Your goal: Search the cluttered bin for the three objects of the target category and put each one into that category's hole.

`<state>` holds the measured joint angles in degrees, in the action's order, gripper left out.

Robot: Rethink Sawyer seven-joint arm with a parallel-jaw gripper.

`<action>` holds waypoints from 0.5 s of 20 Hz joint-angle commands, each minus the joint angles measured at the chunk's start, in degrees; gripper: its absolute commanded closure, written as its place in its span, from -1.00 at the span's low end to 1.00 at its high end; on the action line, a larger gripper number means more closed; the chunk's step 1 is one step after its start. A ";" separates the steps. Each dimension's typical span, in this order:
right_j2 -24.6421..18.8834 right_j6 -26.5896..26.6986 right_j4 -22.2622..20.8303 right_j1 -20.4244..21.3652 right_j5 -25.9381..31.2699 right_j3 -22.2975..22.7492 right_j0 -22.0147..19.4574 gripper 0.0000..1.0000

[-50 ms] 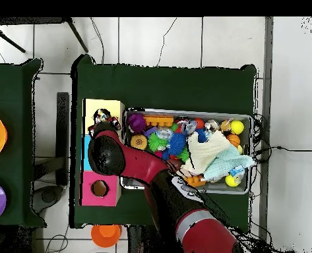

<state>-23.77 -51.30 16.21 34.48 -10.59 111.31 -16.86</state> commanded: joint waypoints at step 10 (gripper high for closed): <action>2.72 -14.97 6.19 2.61 10.74 -5.82 1.25 -1.00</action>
<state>-22.35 -51.29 18.11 34.91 -7.86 110.45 -15.87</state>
